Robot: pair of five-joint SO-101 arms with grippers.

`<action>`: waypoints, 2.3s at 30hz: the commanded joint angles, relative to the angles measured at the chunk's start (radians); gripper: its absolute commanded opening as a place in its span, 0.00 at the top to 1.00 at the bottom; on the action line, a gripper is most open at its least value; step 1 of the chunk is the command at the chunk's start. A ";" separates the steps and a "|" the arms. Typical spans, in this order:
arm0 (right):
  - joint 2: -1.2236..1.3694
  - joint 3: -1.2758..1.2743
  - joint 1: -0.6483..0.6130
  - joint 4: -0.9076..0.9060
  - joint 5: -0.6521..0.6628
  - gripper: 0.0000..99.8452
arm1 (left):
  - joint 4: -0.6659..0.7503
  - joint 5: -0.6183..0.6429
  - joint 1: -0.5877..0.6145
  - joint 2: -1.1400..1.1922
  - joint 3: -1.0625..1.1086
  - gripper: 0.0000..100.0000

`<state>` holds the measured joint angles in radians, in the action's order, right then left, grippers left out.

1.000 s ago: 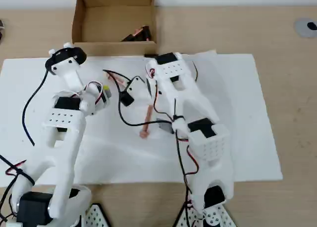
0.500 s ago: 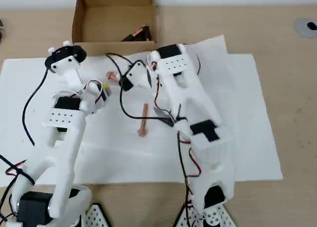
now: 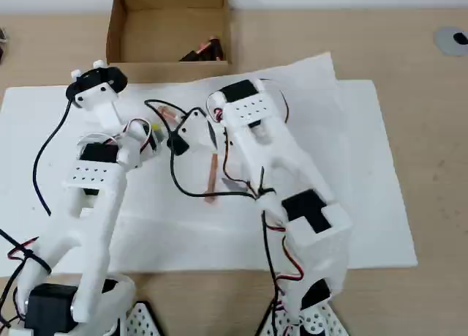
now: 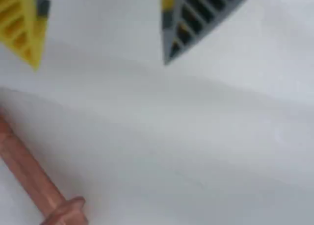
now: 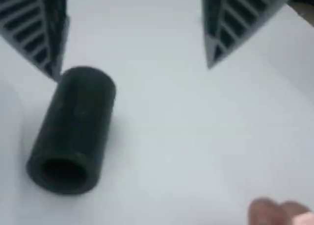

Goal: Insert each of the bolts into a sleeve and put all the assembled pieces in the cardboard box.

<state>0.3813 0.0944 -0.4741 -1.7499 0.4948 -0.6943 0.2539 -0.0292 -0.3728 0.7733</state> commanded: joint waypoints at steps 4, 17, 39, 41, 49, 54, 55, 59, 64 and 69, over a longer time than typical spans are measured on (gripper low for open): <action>0.038 0.005 -0.012 0.046 0.020 0.77 | 0.014 -0.005 -0.006 -0.002 -0.008 0.82; 0.111 0.061 0.018 0.041 0.063 0.78 | 0.015 -0.006 -0.006 -0.002 -0.006 0.82; 0.105 0.205 0.035 -0.038 0.003 0.96 | 0.015 -0.006 -0.008 -0.002 -0.003 0.82; 0.105 0.205 0.035 -0.038 -0.020 0.89 | 0.015 -0.006 -0.008 -0.002 -0.003 0.82; -0.004 0.148 0.028 -0.038 -0.021 0.82 | 0.015 -0.006 -0.008 -0.002 -0.003 0.82; -0.050 0.082 0.015 -0.038 -0.023 0.82 | 0.015 -0.006 -0.008 -0.002 -0.003 0.82; -0.058 0.062 -0.002 -0.038 -0.035 0.82 | 0.015 -0.006 -0.008 -0.002 -0.003 0.82; -0.081 -0.033 -0.101 -0.011 -0.080 0.82 | 0.015 -0.006 -0.008 -0.002 -0.003 0.82; -0.125 -0.077 -0.131 0.026 -0.112 0.82 | 0.014 -0.006 -0.008 -0.002 -0.003 0.82; -0.125 -0.077 -0.108 0.034 -0.112 0.82 | 0.012 -0.006 -0.008 -0.002 -0.003 0.82</action>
<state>0.3061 0.0192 -0.5340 -1.7223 0.3844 -0.6912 0.2509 -0.0245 -0.3682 0.7779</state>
